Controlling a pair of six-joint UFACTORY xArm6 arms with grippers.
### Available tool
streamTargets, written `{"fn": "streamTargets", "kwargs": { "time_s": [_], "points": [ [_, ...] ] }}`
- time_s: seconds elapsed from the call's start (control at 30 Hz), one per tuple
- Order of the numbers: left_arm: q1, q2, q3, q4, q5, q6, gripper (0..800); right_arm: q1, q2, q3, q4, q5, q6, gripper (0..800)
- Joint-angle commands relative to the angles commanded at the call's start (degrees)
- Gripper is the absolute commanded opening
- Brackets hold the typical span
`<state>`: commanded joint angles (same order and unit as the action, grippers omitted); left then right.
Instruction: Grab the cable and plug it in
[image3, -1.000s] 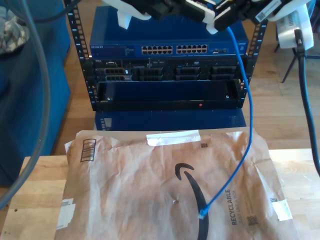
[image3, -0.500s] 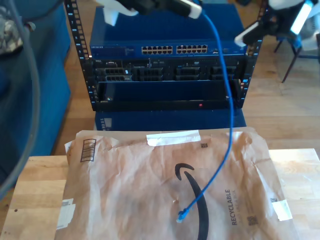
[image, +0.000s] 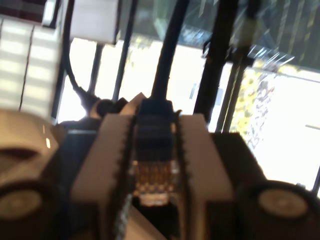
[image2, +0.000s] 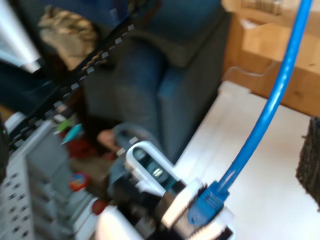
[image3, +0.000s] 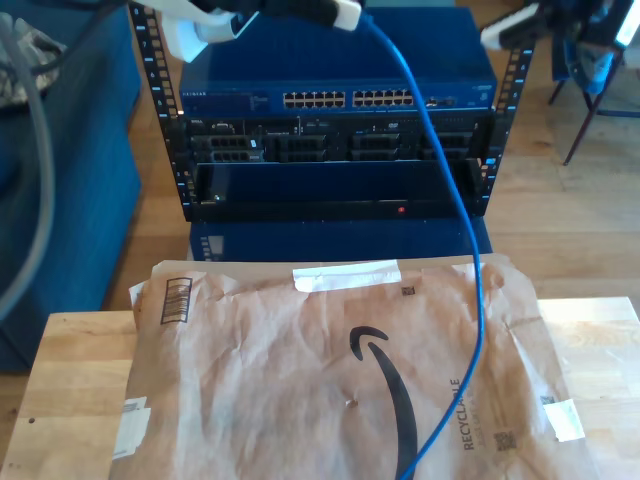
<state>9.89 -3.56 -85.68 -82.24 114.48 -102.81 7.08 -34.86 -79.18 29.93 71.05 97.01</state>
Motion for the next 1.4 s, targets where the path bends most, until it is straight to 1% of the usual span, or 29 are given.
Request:
{"fn": "streamTargets", "kwargs": {
  "time_s": [0.17,0.27,0.43,0.6,0.73,0.87,1.07,1.2,1.3,1.4],
  "points": [
    [0.62,1.58,0.09,-2.81,2.02,-2.90,6,0.62,-3.52,0.26,0.00,-2.64,-3.08,797],
    [0.62,1.85,0.18,-5.36,3.34,-3.96,7,4.57,-3.87,0.44,-0.09,-4.75,-3.34,796],
    [1.32,2.73,1.49,-7.91,5.01,-6.51,7,10.90,-4.92,6.59,-0.18,-16.09,-9.05,796],
    [2.11,4.13,2.46,-12.22,7.56,-8.79,9,11.34,-7.30,8.53,0.00,-18.20,-9.23,796],
    [2.11,5.36,2.99,-12.57,8.88,-9.32,11,13.89,-7.91,9.67,0.00,-21.80,-10.37,796],
    [2.11,5.54,3.08,-13.71,9.58,-9.58,11,15.38,-7.91,11.43,0.00,-25.23,-10.55,796],
    [2.02,5.80,3.87,-14.86,10.37,-10.37,13,18.73,-10.55,19.16,0.00,-33.23,-13.63,794],
    [2.02,6.15,4.13,-14.95,11.16,-10.37,13,20.31,-11.60,21.01,0.00,-35.34,-13.80,793],
    [2.02,6.33,4.48,-17.05,12.22,-10.37,20,21.71,-11.87,22.42,0.00,-36.40,-13.89,791],
    [1.93,6.51,4.92,-17.49,12.92,-10.37,22,22.15,-11.87,23.21,0.00,-36.48,-13.89,789]
  ]
}}
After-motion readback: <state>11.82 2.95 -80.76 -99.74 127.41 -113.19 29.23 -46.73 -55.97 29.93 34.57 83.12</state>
